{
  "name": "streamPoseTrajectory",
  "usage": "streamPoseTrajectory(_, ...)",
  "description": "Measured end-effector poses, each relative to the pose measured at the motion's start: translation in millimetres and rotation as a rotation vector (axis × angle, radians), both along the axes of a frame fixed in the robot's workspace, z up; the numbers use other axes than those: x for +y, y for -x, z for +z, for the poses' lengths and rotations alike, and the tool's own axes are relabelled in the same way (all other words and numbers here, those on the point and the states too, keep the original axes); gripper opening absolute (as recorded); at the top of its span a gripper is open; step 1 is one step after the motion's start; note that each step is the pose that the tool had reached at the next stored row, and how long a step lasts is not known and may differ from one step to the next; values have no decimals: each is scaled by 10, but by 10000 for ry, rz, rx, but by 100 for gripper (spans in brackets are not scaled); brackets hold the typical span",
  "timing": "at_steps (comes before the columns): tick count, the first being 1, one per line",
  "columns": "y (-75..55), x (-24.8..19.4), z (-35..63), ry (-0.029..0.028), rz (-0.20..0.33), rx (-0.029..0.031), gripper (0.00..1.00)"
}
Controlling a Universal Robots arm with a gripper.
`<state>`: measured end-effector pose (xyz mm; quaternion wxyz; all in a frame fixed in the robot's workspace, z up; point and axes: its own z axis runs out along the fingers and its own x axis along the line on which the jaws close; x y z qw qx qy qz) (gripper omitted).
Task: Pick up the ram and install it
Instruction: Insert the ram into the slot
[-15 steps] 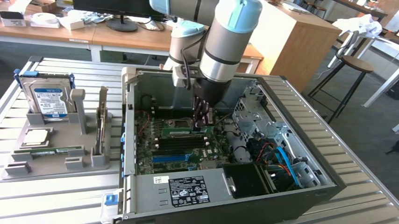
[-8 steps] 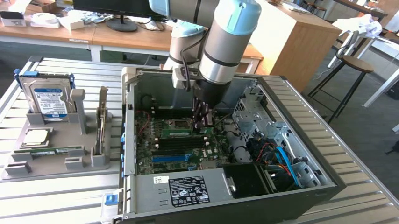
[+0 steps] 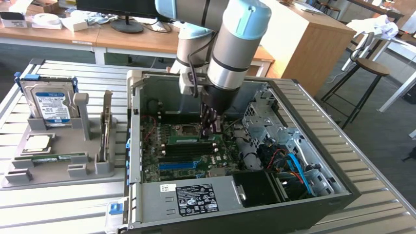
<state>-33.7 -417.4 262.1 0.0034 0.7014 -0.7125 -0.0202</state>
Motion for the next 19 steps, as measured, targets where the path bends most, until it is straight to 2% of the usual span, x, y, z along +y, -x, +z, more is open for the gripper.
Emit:
streamPoseTrajectory(9,3,0,-76,0,0,0,11)
streamPoseTrajectory(19,3,0,-107,0,0,0,11)
